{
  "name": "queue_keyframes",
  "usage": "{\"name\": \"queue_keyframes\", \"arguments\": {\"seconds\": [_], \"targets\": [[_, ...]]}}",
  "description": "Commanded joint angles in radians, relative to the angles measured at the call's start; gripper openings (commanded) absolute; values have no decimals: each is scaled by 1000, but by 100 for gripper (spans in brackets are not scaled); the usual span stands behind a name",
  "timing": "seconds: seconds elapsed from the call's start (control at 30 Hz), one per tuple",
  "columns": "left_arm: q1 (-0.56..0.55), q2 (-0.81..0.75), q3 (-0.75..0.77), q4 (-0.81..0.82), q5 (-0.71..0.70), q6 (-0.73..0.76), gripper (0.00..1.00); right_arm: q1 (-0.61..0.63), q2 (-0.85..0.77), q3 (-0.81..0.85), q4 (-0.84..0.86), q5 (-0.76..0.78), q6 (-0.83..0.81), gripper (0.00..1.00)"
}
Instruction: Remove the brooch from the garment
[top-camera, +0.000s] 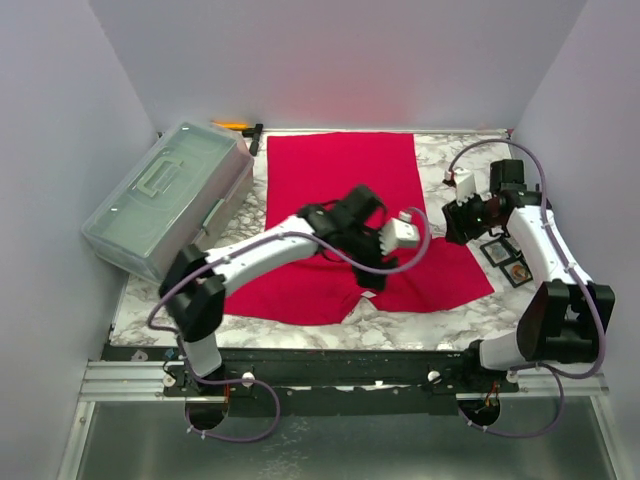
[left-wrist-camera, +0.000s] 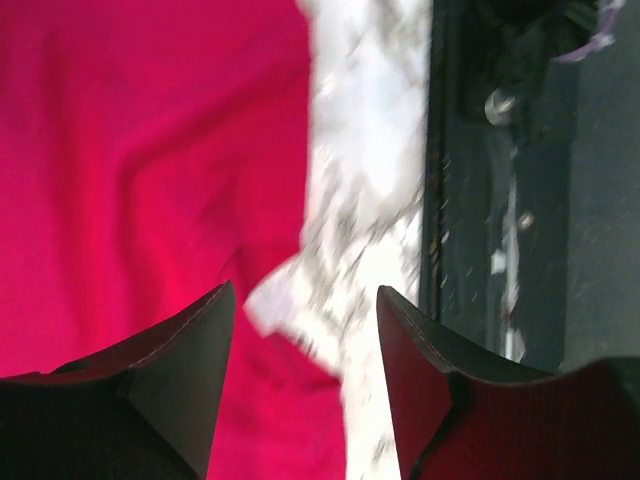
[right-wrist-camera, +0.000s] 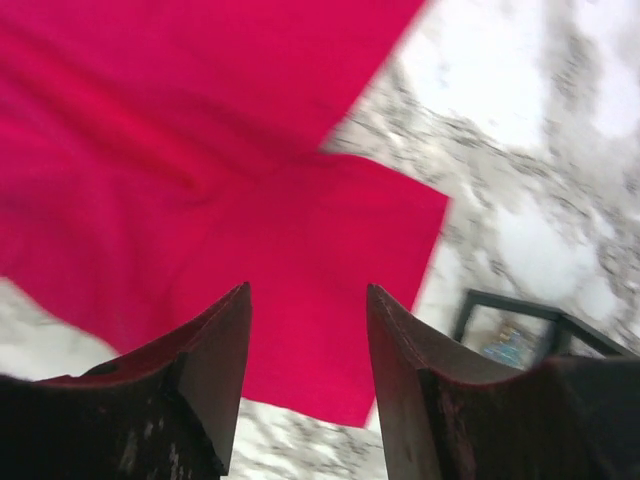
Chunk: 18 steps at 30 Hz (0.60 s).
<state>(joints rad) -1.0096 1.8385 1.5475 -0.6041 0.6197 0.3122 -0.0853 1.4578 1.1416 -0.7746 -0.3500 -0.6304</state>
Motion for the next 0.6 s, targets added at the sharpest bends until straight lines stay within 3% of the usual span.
{"name": "queue_keyframes", "arguments": {"seconds": [0.0,0.1,0.27,0.43,0.57], "targets": [[152,-221,-215,-140,10,111,60,64,-88,-49,-126,-285,3,51],[278,-307,-355,-140,51,150,57,167,-162,-157,-70,-321,10,49],[408,-376,-519,-131,69,229,52,401,-243,-313,110,-233,83,46],[441,-455,-637,-123,36,348,51,629,-264,-440,278,-83,119,46],[445,-465,-669,-106,41,343,51,735,-223,-492,351,-4,133,46]]}}
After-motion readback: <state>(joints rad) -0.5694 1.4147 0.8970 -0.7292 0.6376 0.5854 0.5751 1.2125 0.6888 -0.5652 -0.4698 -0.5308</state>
